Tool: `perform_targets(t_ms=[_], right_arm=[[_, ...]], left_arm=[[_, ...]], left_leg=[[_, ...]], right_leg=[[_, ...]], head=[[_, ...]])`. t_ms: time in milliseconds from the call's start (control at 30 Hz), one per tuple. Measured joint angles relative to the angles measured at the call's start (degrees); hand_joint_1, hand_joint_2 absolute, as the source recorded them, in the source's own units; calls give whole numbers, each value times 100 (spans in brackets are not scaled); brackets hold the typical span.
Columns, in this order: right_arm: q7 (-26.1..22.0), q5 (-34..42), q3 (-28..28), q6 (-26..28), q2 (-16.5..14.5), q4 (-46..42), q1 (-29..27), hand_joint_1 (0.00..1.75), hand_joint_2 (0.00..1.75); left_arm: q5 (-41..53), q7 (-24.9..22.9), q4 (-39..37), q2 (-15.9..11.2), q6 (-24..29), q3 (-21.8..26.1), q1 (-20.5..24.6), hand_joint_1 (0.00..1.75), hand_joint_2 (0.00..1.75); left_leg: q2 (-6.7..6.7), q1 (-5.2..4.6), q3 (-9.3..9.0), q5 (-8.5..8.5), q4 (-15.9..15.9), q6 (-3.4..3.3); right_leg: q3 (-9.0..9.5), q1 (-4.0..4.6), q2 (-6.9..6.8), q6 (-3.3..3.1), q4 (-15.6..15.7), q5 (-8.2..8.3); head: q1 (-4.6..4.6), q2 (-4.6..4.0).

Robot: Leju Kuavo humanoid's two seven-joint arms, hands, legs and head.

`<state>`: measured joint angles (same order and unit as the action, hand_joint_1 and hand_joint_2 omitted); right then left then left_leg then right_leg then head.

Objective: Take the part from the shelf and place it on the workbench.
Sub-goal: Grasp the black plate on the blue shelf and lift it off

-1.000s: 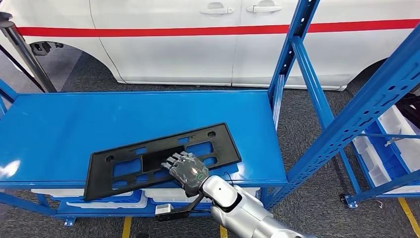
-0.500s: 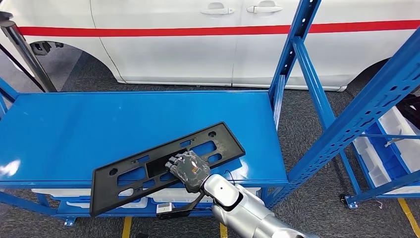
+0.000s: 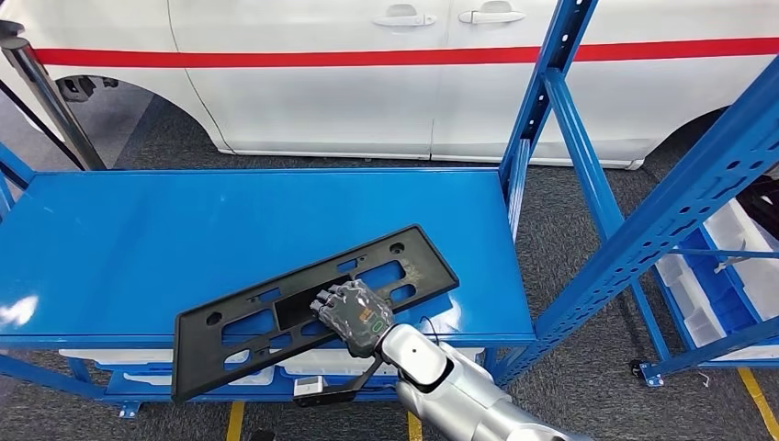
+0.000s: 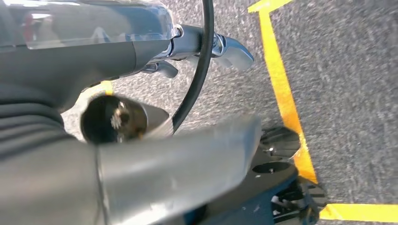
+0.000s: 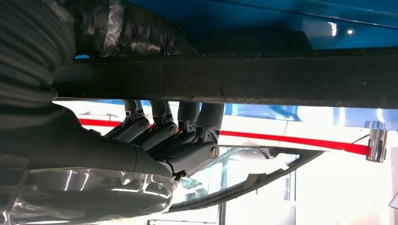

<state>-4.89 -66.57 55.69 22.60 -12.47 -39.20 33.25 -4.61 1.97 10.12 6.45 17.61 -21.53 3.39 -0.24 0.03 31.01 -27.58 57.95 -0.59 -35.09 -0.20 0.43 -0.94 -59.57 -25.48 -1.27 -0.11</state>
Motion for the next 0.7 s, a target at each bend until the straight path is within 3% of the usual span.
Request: perform_targets(t_ms=[700], right_arm=[[58, -140, -6, 166, 38, -1, -76, 173, 175]], left_arm=[[82, -55, 0, -2, 229, -15, 2, 0, 175]], left_leg=[[0, 0, 0, -2, 0, -2]], right_leg=[[4, 0, 0, 0, 5, 0]], head=[[0, 0]])
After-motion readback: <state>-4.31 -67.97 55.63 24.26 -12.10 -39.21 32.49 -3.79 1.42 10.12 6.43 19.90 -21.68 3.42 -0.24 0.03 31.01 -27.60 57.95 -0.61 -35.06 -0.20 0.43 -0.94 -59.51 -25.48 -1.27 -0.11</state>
